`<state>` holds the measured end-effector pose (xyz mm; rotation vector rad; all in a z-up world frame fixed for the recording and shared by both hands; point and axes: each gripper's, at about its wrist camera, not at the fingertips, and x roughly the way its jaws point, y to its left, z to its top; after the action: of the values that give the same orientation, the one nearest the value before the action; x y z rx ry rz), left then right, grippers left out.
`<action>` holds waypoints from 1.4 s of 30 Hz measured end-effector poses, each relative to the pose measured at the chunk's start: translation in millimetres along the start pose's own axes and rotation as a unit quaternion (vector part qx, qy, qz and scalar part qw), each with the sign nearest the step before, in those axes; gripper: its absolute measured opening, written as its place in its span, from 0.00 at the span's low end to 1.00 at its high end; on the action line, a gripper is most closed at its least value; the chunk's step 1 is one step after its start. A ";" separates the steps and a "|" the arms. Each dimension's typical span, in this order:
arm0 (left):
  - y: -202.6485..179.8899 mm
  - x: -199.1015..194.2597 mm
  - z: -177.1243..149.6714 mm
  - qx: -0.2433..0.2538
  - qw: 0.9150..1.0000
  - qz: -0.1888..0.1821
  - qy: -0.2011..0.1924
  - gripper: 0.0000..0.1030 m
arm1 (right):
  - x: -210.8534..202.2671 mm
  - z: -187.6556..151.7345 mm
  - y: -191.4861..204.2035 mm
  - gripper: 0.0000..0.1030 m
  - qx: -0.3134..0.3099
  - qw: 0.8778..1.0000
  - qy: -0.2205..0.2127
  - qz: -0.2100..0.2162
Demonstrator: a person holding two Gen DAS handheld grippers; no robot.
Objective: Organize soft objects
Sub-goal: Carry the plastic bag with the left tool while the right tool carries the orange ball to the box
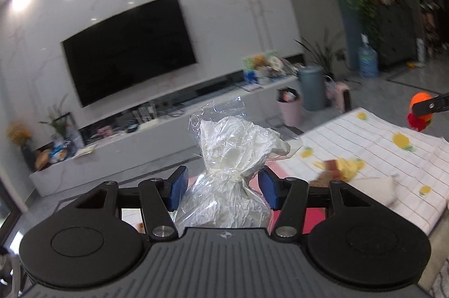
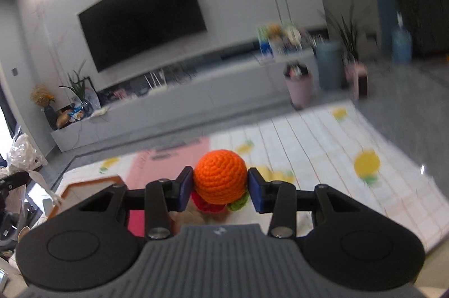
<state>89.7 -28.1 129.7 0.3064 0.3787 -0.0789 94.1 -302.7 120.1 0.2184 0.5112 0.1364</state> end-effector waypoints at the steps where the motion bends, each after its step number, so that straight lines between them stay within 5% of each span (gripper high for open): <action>1: 7.3 -2.7 -1.5 -0.001 1.000 0.009 0.000 0.61 | -6.6 2.8 17.9 0.41 -0.016 1.000 -0.010 0.005; 7: 60.0 -14.1 -13.9 -0.060 0.997 0.042 0.010 0.61 | -21.4 9.4 124.3 0.41 -0.090 0.994 -0.033 0.056; 13: 90.3 -6.3 -31.2 -0.144 0.983 0.111 0.012 0.61 | -6.2 -6.2 206.4 0.41 -0.091 0.990 -0.040 0.105; 16: 92.4 3.4 -41.5 -0.159 0.982 0.096 0.022 0.61 | 13.1 -21.0 232.9 0.41 -0.091 0.988 -0.033 0.123; 25: 88.0 68.9 -58.4 -0.230 0.972 0.015 0.049 0.61 | 73.1 -71.9 234.9 0.41 -0.064 0.989 -0.004 0.137; 31: 98.0 119.3 -88.3 -0.277 0.955 -0.004 0.105 0.61 | 122.5 -95.0 221.2 0.41 -0.058 0.991 0.040 0.117; 40: 93.3 167.0 -135.5 -0.315 0.925 -0.051 0.208 0.60 | 130.1 -115.6 195.5 0.41 -0.038 0.992 0.027 0.115; 42: 97.1 162.1 -135.4 -0.324 0.924 -0.058 0.196 0.60 | 132.3 -117.8 194.6 0.41 -0.040 0.991 0.032 0.124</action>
<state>205.2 103.0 -23.6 -0.3669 0.7944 -0.0046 135.2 -69.8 4.7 0.1999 0.5397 0.4058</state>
